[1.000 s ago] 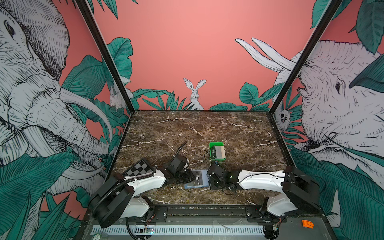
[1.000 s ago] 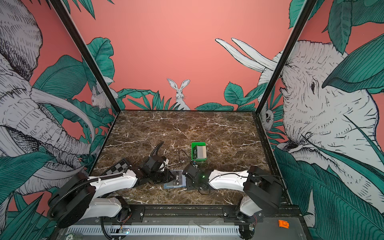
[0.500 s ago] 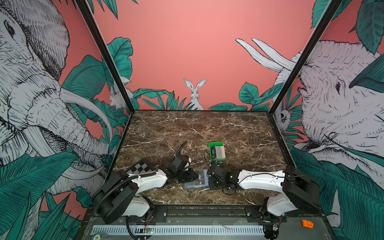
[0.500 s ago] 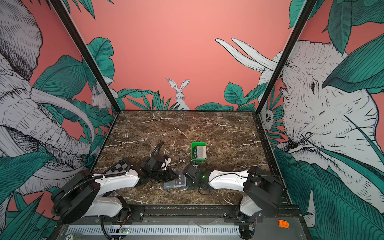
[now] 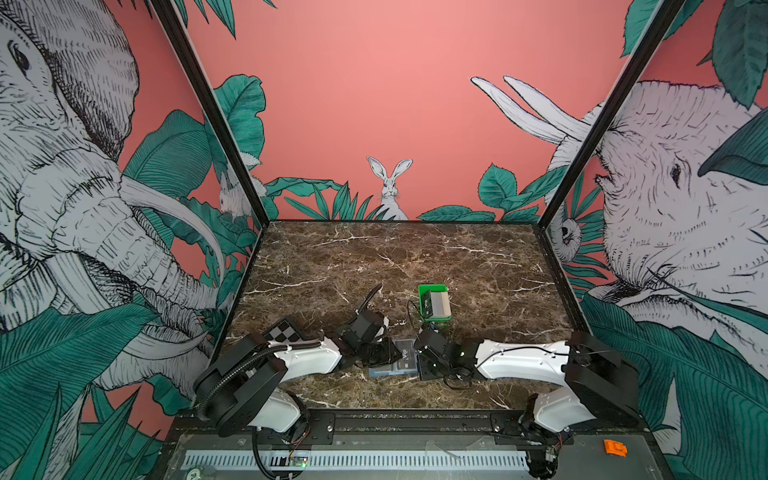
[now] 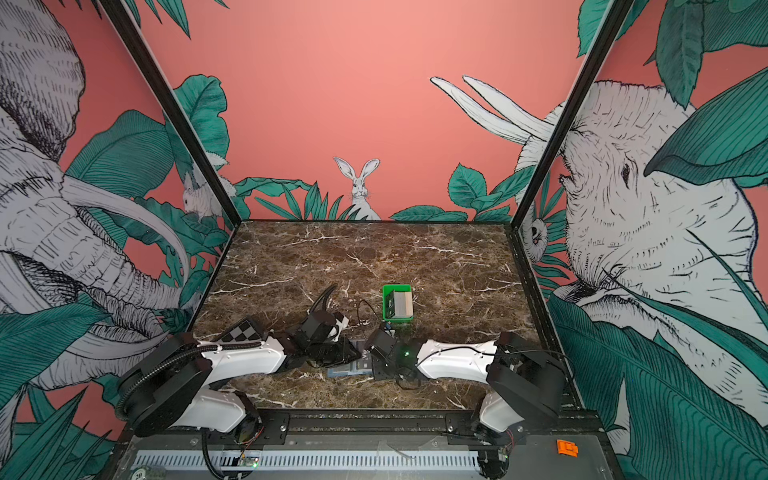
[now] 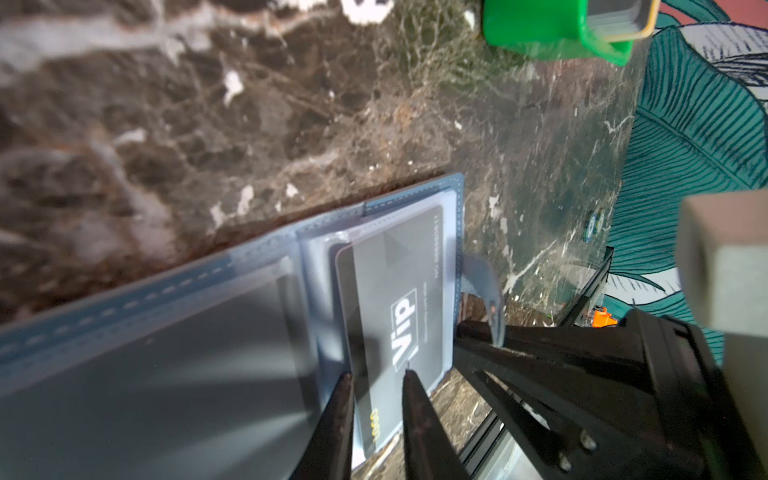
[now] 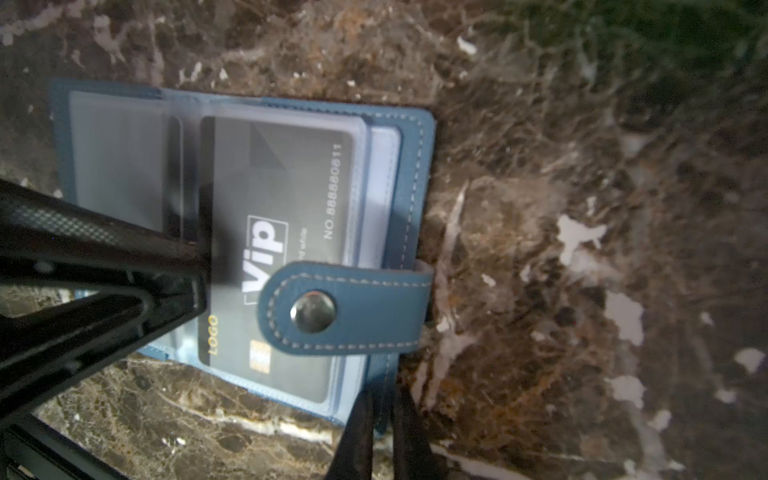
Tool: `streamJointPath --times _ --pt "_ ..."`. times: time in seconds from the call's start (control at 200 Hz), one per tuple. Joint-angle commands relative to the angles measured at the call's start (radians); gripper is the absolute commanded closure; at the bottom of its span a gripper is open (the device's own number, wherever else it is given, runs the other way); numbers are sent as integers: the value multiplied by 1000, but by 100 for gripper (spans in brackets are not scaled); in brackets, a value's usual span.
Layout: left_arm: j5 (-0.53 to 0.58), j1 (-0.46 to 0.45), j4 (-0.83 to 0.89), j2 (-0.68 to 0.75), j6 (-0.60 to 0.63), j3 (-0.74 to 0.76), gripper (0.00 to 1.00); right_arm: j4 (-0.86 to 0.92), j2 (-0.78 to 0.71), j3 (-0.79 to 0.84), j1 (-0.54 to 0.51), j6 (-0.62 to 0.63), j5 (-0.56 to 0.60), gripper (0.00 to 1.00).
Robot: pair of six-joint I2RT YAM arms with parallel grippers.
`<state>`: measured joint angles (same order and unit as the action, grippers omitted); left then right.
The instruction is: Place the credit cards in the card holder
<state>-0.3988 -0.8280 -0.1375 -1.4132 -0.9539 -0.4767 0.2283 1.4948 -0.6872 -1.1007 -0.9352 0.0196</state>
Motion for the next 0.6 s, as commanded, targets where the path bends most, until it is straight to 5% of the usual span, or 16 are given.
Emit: streamJointPath --times 0.0,0.595 --pt "11 -5 -14 3 -6 -25 77 30 22 6 -9 -1 12 89" --pt "72 -11 112 127 50 20 79 -18 -100 32 -19 18 75 90"
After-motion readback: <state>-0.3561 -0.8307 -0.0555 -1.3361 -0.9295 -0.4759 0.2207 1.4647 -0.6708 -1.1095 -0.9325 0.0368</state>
